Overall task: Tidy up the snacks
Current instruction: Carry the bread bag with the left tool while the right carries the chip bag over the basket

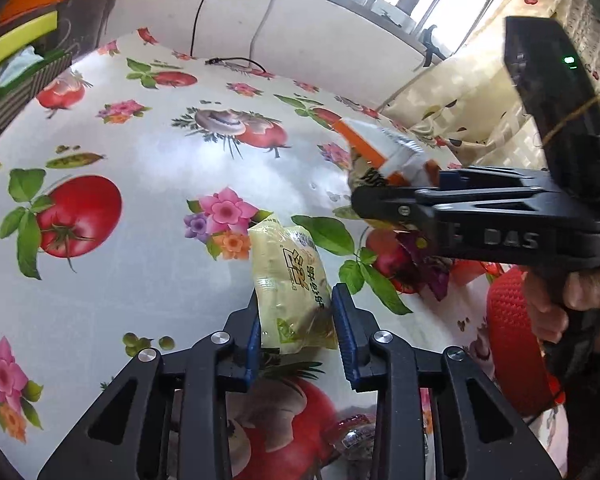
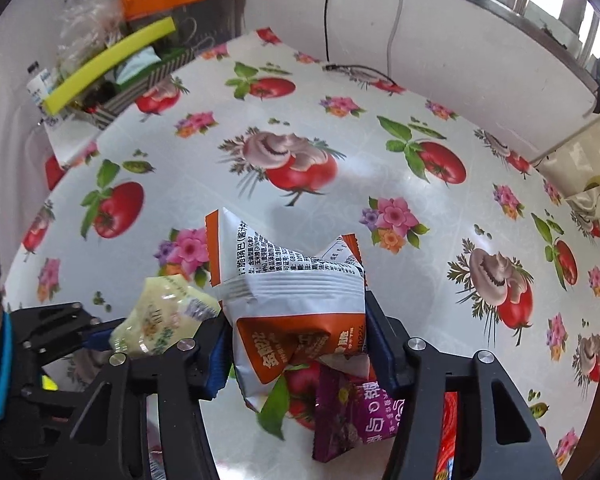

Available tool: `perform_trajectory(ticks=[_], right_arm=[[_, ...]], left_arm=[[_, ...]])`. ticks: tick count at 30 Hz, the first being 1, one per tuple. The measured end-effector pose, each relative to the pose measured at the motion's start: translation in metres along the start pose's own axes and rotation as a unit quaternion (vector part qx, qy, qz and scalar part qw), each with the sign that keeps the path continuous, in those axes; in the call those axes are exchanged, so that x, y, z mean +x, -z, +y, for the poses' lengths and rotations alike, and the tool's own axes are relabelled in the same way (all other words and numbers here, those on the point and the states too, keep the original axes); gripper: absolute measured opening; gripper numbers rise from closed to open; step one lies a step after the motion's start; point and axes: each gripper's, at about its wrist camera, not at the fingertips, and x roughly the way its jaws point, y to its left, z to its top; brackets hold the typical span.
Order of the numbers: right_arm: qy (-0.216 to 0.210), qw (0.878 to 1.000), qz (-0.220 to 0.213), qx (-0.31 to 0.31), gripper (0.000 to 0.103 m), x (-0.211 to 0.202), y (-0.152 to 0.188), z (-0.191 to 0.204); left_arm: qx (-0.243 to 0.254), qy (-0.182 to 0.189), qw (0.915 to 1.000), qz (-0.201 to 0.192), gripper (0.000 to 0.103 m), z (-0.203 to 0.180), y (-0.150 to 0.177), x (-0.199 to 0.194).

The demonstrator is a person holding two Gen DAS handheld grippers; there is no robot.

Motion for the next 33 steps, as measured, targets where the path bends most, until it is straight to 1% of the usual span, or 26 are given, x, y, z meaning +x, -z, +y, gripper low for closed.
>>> perform_trajectory(ticks=[5, 11, 18, 23, 33], right_arm=[[-0.006, 1.000, -0.020, 0.000, 0.054, -0.021, 0.007, 0.007], [0.001, 0.999, -0.042, 0.006, 0.054, -0.047, 0.020, 0.008], [0.007, 0.998, -0.063, 0.023, 0.054, -0.077, 0.047, 0.007], [0.011, 0.996, -0.078, 0.042, 0.054, -0.102, 0.071, 0.004], [0.032, 0.991, -0.100, 0.077, 0.054, -0.143, 0.119, -0.005]], left_arm=[[0.010, -0.001, 0.9997, -0.020, 0.026, -0.006, 0.001, -0.011], [0.013, -0.008, 0.9996, -0.024, 0.025, -0.009, 0.001, -0.015], [0.018, 0.001, 0.9988, -0.046, 0.025, -0.018, 0.000, -0.039], [0.030, 0.016, 0.9980, -0.054, 0.025, -0.035, -0.001, -0.054], [0.078, 0.053, 0.9944, -0.048, 0.025, -0.089, 0.010, -0.071]])
